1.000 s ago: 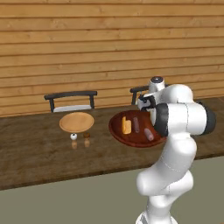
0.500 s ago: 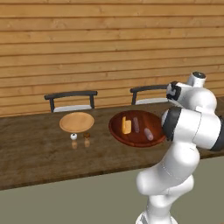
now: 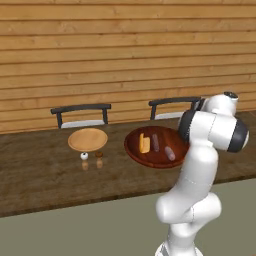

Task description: Place one bun and one sausage from the bowl on each plate.

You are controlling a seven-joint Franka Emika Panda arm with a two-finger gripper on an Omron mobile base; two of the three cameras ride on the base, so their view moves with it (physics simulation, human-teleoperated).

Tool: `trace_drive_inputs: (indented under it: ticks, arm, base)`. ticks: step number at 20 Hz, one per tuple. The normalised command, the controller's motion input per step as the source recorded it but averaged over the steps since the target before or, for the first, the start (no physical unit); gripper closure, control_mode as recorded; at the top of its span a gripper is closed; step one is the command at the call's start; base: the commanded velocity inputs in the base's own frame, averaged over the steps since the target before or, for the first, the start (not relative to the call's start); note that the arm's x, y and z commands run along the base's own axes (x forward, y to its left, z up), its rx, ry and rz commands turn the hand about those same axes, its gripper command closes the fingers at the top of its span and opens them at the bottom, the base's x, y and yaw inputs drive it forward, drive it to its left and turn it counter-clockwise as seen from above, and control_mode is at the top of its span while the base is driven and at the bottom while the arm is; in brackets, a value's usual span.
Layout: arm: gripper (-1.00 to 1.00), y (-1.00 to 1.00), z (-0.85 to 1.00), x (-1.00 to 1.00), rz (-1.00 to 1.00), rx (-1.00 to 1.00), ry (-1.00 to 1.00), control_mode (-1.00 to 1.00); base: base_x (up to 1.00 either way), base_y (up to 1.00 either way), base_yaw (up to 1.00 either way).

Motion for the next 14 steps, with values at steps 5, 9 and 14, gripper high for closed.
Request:
trace_drive_inputs:
  ticks: [5,9,14]
  arm:
    - [-1.0,-0.15,-0.48,0.86,0.0,0.04,0.08,-1.0]
    - [-1.0,-0.13,-0.29,0.7,0.0,0.04,0.0,-1.0]
    - [-1.0,-0.02,-0.01,0.16,0.0,0.0,0.0,-1.0]
  base:
    - [0.0,0.0,0.0]
    - [0.0,0.0,0.0]
    - [0.0,0.0,0.0]
